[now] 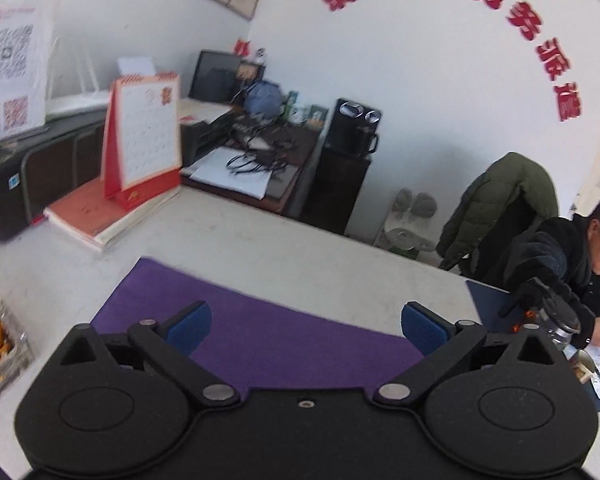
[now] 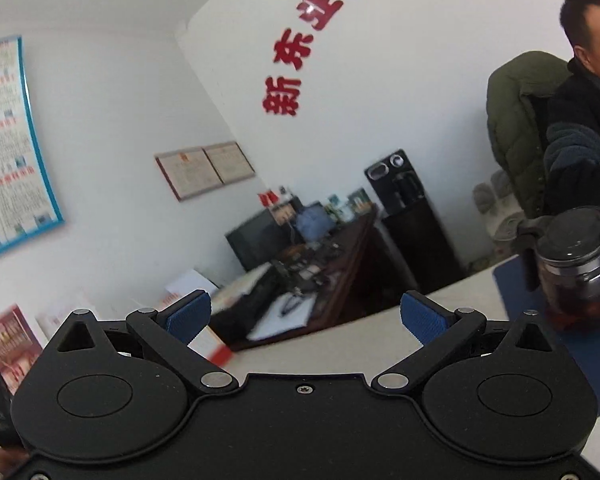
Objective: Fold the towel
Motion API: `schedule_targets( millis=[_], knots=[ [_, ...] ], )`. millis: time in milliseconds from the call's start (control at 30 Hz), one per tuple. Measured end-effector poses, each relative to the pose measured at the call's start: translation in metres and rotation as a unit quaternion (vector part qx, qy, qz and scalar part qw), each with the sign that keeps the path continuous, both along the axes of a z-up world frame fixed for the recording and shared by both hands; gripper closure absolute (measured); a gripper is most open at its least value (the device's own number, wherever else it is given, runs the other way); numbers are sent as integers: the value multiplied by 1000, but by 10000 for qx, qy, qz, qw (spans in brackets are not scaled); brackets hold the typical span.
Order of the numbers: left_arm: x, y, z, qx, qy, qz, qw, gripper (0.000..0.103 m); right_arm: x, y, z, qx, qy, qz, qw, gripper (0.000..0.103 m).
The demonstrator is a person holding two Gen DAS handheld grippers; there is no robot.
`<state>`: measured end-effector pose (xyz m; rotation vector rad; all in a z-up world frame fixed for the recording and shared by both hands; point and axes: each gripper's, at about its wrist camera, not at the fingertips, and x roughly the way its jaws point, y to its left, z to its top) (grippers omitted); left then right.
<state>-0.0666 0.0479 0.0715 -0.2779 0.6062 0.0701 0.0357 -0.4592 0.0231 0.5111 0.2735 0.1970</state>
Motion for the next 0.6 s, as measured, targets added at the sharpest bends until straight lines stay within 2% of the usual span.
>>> schedule_targets(
  millis=[67,167,333,500,600],
  knots=[
    [-3,10,-3,75,218,277,9994,1,11,5,-10,-235,279,66,9993,0],
    [-12,24,-10,278,494,599,9966,1,29,13,-26,-258,598,182,9977,0],
    [-26,48,-21,615,952,1134,9871,1,56,31,-47,-363,991,300,9940,0],
    [-35,83,-40,764,1332,1623,9747,1,49,49,-54,-752,1261,297,9887,0],
    [-34,105,-50,742,1420,1736,9717,1,50,60,-53,-983,1421,221,9847,0]
  ],
)
